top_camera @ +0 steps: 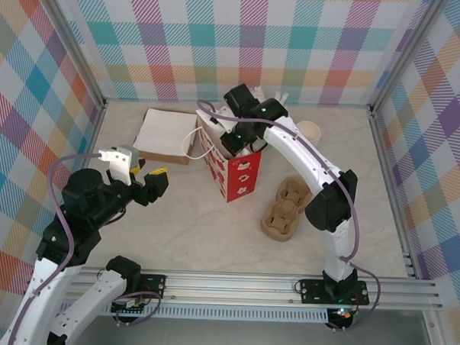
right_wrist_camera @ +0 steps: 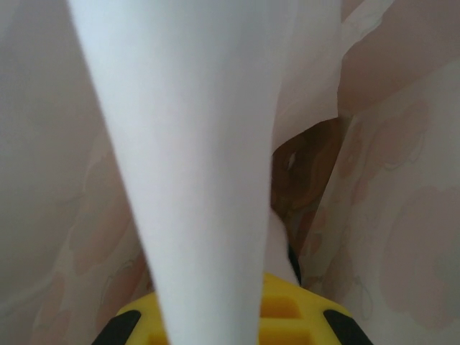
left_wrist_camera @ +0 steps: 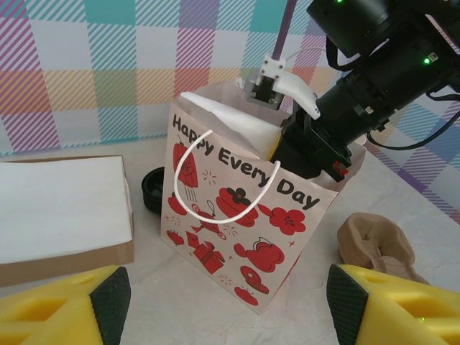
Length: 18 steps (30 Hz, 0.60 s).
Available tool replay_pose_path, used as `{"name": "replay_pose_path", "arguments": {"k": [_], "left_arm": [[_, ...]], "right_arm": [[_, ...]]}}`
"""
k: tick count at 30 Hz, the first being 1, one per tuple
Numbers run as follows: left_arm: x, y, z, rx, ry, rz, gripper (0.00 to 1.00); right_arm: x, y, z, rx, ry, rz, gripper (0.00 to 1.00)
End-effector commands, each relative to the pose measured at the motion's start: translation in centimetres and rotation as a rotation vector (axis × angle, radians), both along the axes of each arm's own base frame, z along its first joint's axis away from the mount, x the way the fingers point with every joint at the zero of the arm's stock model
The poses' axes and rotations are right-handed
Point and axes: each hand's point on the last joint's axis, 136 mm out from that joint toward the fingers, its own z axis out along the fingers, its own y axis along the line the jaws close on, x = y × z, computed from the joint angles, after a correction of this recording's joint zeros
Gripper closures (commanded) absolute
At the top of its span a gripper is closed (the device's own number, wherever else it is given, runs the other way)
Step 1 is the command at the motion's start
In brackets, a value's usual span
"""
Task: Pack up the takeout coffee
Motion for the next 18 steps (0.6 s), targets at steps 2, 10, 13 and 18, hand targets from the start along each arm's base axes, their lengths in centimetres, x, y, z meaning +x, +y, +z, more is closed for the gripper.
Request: {"name": "replay_pose_path", "arguments": {"k": [2, 10, 13, 18], "left_arm": [[0.1, -0.2, 0.3, -0.018, -0.015, -0.003, 0.26], [0.2, -0.3, 0.2, -0.021, -0.015, -0.004, 0.25], [0.2, -0.3, 0.2, -0.022, -0.014, -0.003, 0.25], [0.3, -0.3, 0.2, -0.027, -0.011, -0.004, 0.25]], "right_arm": [[0.1, -0.3, -1.5, -0.020, 0.057, -0.032, 0.98], [-0.2, -0.9, -3.7, -0.069, 0.111, -0.037, 0.96], [-0.4, -0.8, -3.2, -0.056, 0.110, -0.035, 0.91], [-0.4, -0.8, -1.0, -0.020, 0.070, -0.038, 0.76]]}}
